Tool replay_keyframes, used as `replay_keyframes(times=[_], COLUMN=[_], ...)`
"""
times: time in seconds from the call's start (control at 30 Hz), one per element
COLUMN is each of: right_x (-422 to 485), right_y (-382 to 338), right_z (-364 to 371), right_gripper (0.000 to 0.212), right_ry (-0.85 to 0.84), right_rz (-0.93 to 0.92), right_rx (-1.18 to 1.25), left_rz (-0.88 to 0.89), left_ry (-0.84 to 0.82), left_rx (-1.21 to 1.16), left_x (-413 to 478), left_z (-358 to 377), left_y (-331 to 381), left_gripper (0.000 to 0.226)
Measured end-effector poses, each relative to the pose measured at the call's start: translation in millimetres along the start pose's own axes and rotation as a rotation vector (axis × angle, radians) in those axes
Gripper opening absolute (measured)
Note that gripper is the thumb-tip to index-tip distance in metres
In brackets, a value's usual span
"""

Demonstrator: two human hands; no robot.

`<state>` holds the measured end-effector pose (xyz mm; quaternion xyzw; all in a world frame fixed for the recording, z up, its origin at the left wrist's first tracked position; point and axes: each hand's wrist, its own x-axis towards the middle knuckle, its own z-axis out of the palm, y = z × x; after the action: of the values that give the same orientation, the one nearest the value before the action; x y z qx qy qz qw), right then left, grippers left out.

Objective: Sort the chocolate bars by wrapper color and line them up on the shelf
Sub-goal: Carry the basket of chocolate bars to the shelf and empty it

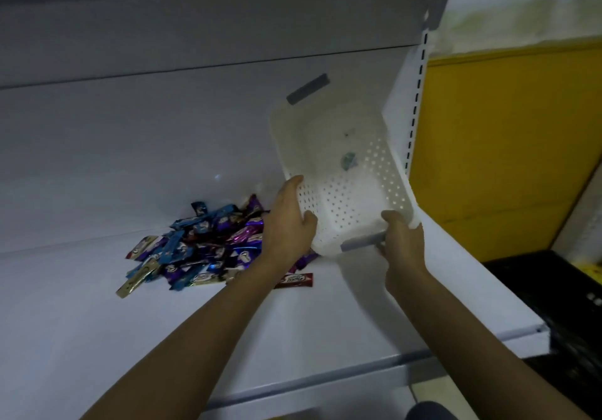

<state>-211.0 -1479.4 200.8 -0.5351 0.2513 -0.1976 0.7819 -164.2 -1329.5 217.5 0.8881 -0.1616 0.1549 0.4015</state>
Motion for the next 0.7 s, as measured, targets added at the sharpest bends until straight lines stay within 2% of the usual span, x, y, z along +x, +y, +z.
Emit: replay_keyframes(times=[0.07,0.1,0.23,0.4,0.53,0.63,0.7], right_x=[3,4,8,19,14,8,6], right_y=[-6,-8,-11,-5,-5,1,3], right_z=[-16,-24,-52,-63,-58,-62,-67], right_gripper=[0.059,0.060,0.047,0.052,0.075,0.070,0.065], right_ry=[0.077,0.097,0.112,0.072,0.046,0.056,0.089], right_rz=[-0.133,-0.176,-0.183,-0.200,-0.231,-0.307,-0.375], right_rx=[-0.031,-0.021,0.011,-0.027,-0.051,-0.035,-0.040], left_rz=[0.007,0.007,-0.021,-0.064,-0.167,-0.225,-0.331], left_ry=[-0.053,-0.085,-0.170,-0.210,-0.192,-0.146,-0.136], left_rx=[-0.013,-0.014,-0.014,-0.018,-0.095,-0.174,-0.288], left_x=[6,8,14,24,25,19,15], left_z=[12,18,35,44,48,58,65], left_y=[13,19,41,55,56,57,57], left_gripper=[0.062,0.062,0.063,0.062,0.057,0.051,0.049])
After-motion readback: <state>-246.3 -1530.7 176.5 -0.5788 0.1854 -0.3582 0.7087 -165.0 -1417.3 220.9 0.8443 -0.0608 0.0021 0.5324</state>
